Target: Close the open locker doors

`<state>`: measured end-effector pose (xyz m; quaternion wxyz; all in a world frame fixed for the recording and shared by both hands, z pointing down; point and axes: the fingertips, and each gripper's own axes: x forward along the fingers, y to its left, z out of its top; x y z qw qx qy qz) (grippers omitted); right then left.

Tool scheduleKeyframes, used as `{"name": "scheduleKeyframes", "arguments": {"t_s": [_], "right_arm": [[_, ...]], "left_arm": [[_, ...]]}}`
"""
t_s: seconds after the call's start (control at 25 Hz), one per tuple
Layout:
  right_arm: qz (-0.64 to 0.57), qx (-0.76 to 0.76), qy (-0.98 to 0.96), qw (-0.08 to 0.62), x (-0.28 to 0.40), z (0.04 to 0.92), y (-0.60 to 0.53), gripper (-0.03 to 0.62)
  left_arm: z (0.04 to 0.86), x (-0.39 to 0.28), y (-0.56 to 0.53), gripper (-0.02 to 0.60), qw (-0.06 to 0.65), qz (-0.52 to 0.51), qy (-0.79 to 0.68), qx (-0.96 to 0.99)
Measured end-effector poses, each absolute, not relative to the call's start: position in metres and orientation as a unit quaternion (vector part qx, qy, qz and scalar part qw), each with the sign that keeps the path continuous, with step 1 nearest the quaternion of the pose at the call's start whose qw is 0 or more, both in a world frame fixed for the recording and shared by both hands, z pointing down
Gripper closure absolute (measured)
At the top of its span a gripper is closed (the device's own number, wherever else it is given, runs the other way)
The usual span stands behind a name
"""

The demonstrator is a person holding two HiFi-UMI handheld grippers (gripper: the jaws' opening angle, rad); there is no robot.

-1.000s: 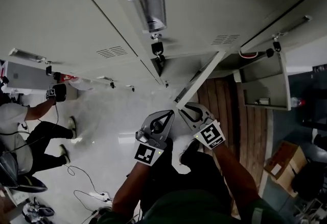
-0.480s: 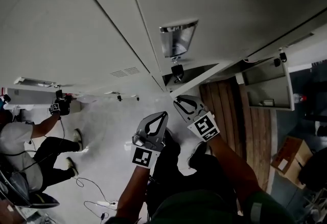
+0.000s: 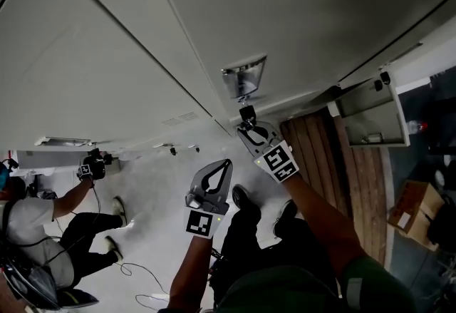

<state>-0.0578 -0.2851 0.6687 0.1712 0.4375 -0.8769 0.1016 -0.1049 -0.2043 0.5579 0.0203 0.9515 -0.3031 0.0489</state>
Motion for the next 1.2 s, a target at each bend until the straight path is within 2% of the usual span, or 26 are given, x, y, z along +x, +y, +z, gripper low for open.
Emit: {"name": "scheduleKeyframes", "arguments": {"t_s": [0.16, 0.24, 0.48, 0.64, 0.88, 1.2], "right_arm": [[0.103, 0.447, -0.871, 0.177, -0.058, 0.668, -0.299, 0.534], [0.102, 0.448, -0.869, 0.184, -0.059, 0.670, -0.302, 0.572], [0.123, 0.454, -0.863, 0.187, -0.058, 0.660, -0.299, 0.574], [0.120, 0.458, -0.860, 0.187, -0.041, 0.635, -0.291, 0.574], [0.104, 0.483, -0.855, 0.156, -0.012, 0.572, -0.266, 0.573], [0.075, 0.516, -0.846, 0.117, 0.030, 0.488, -0.215, 0.574]], "left_arm": [[0.550, -0.105, -0.208, 0.580, 0.016, 0.053, -0.296, 0.954], [0.545, -0.104, -0.209, 0.580, 0.017, 0.050, -0.294, 0.954], [0.530, -0.099, -0.208, 0.580, -0.001, 0.082, -0.270, 0.959], [0.515, -0.088, -0.208, 0.580, 0.033, 0.089, -0.256, 0.962], [0.449, -0.076, -0.208, 0.580, -0.061, 0.059, -0.204, 0.975], [0.399, -0.067, -0.185, 0.580, -0.079, 0.063, -0.163, 0.981]]}}
